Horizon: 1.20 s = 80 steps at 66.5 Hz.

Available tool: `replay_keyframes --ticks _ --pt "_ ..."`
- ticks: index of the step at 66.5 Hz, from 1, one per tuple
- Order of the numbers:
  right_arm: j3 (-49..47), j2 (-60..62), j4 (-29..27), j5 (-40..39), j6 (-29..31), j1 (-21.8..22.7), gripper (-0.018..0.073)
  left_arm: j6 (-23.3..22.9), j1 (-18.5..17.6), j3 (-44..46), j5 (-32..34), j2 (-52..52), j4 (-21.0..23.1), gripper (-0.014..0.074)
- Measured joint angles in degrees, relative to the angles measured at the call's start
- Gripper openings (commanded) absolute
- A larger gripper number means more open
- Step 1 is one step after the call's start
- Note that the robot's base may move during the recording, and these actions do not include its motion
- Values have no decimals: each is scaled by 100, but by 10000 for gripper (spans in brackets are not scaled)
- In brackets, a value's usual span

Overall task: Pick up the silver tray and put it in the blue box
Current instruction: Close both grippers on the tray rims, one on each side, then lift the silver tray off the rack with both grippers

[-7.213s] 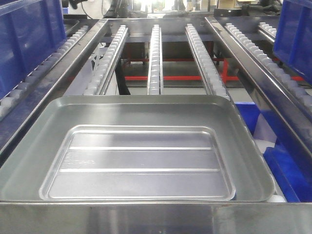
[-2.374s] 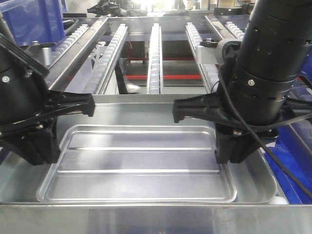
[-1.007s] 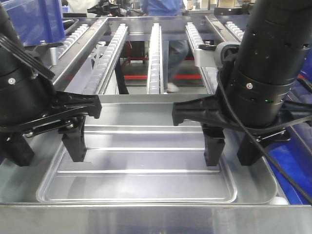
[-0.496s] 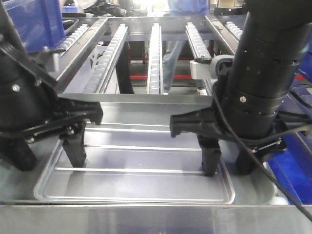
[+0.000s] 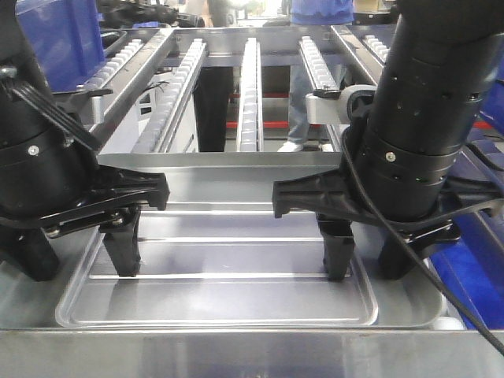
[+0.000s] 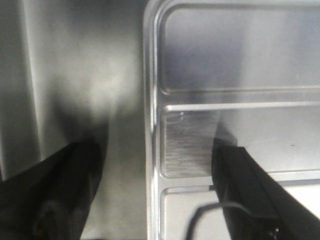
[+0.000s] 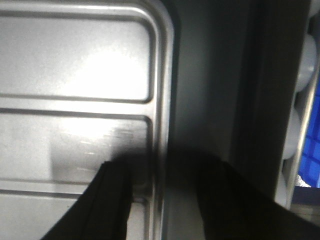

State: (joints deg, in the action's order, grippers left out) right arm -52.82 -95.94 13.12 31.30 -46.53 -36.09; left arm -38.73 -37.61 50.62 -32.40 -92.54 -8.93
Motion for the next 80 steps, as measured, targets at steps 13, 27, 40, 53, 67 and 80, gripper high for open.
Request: replay_keyframes --ticks 13,27,40,53,67,80 --pt "0 0 0 0 -4 0 428 0 0 0 -41 0 0 244" --pt "0 0 -11 -22 -4 0 323 0 0 0 -44 0 37 54" --pt "0 0 -74 -59 -17 0 134 0 0 0 -110 0 56 -14" --pt "0 11 -74 -24 -26 0 53 -3 0 0 -132 0 21 -14" --pt "0 11 -74 -24 -26 0 53 -3 0 0 -132 0 21 -14" --pt "-106 11 -100 172 -40 0 53 -3 12 11 -110 0 114 -14"
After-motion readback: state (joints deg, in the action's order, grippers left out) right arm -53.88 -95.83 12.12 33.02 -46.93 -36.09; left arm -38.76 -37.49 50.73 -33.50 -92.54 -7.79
